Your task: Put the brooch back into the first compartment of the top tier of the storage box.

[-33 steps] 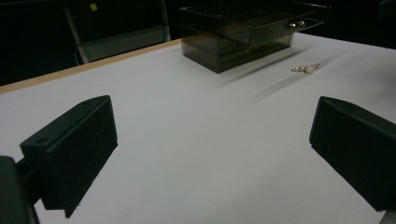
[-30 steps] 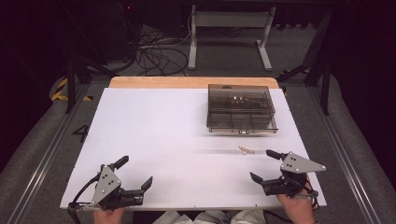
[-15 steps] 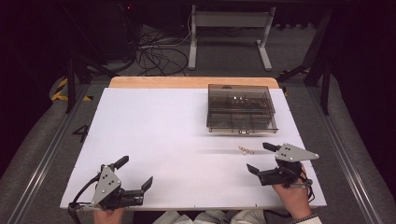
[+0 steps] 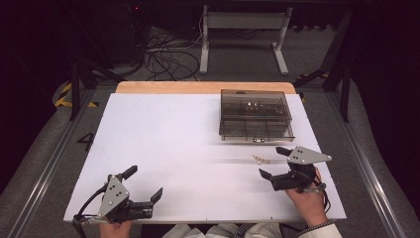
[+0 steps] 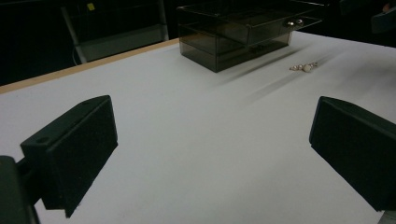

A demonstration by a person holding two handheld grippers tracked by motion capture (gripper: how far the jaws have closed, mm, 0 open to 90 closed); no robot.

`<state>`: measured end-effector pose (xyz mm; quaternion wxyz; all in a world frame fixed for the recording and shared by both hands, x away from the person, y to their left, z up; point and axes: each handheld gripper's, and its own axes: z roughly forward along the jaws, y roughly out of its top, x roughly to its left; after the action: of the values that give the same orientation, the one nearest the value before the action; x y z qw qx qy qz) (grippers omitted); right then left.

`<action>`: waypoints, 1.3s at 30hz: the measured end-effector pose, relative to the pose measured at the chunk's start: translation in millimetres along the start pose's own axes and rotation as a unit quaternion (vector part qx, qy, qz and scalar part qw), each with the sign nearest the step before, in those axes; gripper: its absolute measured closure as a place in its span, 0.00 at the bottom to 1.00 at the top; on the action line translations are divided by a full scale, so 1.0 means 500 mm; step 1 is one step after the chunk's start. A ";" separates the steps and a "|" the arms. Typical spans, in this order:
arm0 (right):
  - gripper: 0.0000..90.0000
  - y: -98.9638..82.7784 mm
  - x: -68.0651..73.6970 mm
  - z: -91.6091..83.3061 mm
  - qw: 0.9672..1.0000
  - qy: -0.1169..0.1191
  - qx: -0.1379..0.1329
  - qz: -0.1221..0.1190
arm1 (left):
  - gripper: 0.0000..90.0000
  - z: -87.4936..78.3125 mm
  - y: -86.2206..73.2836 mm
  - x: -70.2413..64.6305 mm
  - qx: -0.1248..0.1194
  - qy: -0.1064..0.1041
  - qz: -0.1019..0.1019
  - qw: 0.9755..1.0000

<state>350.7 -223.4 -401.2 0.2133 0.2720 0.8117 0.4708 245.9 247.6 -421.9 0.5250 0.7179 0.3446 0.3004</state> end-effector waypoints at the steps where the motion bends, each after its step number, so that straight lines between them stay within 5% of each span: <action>1: 0.07 0.001 -0.001 0.002 1.000 0.000 0.001 -0.001 | 0.02 0.001 0.000 0.000 0.001 -0.001 0.000 1.000; 24: 0.11 0.027 -0.018 0.044 1.000 0.011 0.025 0.000 | 0.02 0.001 -0.001 -0.001 0.001 -0.001 0.003 1.000; 31: 0.25 0.022 -0.026 0.060 0.997 0.016 0.075 0.033 | 0.02 0.003 0.000 -0.001 0.002 -0.001 0.005 1.000; 39: 0.35 0.016 -0.029 0.079 0.993 -0.007 0.111 0.040 | 0.02 0.002 0.000 -0.001 0.003 -0.001 0.006 1.000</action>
<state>387.6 -203.9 -411.4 0.1687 0.3295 0.8459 0.3840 246.3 246.7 -422.4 0.5217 0.7218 0.3403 0.3018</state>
